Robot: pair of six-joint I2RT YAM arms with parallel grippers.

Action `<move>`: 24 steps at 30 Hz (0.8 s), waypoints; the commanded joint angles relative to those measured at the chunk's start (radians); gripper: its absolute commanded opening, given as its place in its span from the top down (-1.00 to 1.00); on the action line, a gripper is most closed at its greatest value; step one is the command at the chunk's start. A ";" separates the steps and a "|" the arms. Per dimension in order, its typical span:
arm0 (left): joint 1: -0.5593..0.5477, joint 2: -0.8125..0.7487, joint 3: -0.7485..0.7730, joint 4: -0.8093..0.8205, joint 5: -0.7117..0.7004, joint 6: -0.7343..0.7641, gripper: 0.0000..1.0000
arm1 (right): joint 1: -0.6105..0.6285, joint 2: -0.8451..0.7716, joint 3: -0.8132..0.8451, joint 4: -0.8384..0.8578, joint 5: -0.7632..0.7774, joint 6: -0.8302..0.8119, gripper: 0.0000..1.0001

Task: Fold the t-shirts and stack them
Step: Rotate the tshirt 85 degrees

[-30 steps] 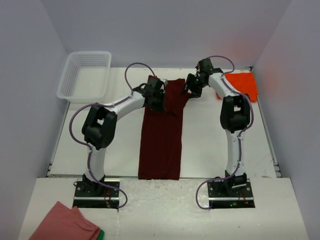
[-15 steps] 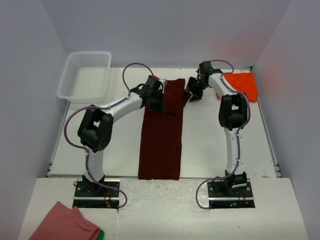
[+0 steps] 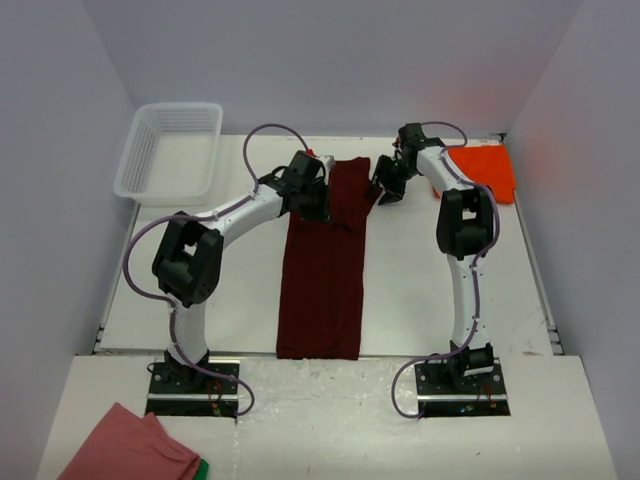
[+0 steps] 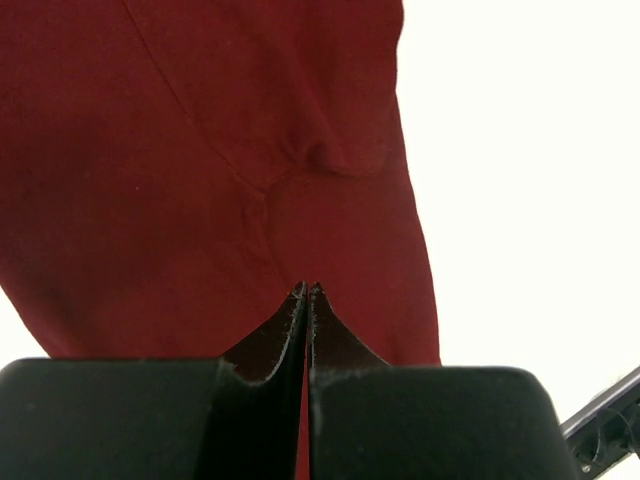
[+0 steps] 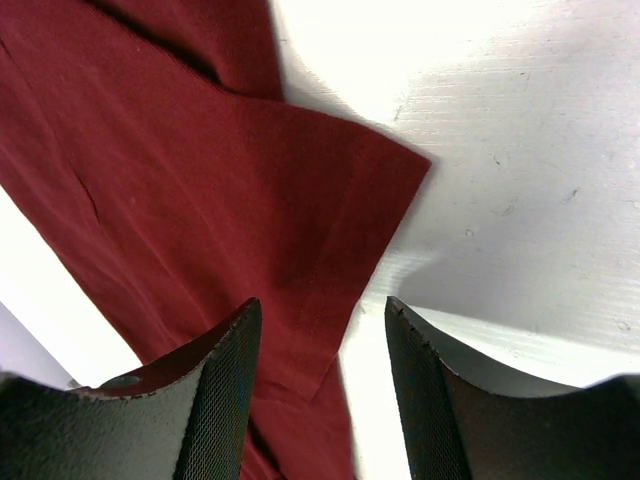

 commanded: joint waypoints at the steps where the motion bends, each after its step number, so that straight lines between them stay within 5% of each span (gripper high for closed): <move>1: 0.008 -0.060 -0.018 0.048 0.040 0.000 1.00 | -0.004 0.011 0.038 -0.007 -0.030 0.016 -0.08; 12: -0.034 0.055 -0.007 0.116 0.114 -0.007 1.00 | -0.009 -0.028 0.024 0.019 0.013 0.002 -0.08; 24: -0.100 0.024 -0.214 0.183 0.124 -0.040 1.00 | -0.024 -0.002 0.087 0.007 0.005 0.008 -0.11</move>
